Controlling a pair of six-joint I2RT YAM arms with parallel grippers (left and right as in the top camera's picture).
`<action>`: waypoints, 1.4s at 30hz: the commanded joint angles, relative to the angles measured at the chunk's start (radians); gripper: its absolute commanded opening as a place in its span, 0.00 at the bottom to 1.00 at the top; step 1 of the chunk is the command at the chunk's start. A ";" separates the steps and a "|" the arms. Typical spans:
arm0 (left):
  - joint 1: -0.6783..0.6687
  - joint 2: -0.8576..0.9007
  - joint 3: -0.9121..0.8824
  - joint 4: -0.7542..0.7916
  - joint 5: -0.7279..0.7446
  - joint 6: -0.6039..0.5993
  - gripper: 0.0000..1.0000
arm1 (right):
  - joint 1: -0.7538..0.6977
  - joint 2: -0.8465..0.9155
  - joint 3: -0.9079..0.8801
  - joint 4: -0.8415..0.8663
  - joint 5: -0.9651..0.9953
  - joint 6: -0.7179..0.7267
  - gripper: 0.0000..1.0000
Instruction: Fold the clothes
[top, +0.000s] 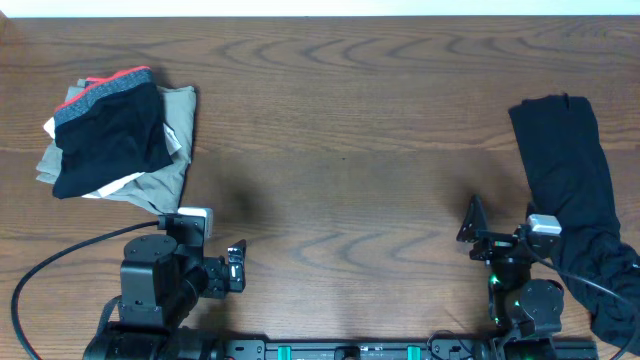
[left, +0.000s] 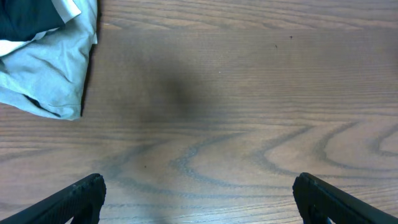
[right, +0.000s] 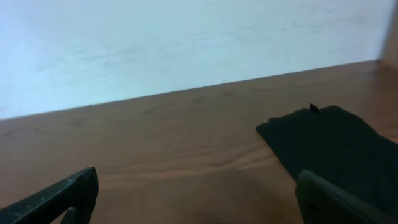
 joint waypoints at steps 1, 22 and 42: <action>0.000 -0.004 0.002 -0.003 -0.008 0.013 0.98 | -0.017 -0.006 -0.005 -0.013 -0.108 -0.165 0.99; 0.000 -0.004 0.002 -0.003 -0.008 0.013 0.98 | -0.017 -0.006 -0.005 -0.014 -0.127 -0.261 0.99; 0.002 -0.051 -0.017 -0.002 -0.008 0.013 0.98 | -0.017 -0.006 -0.005 -0.014 -0.127 -0.261 0.99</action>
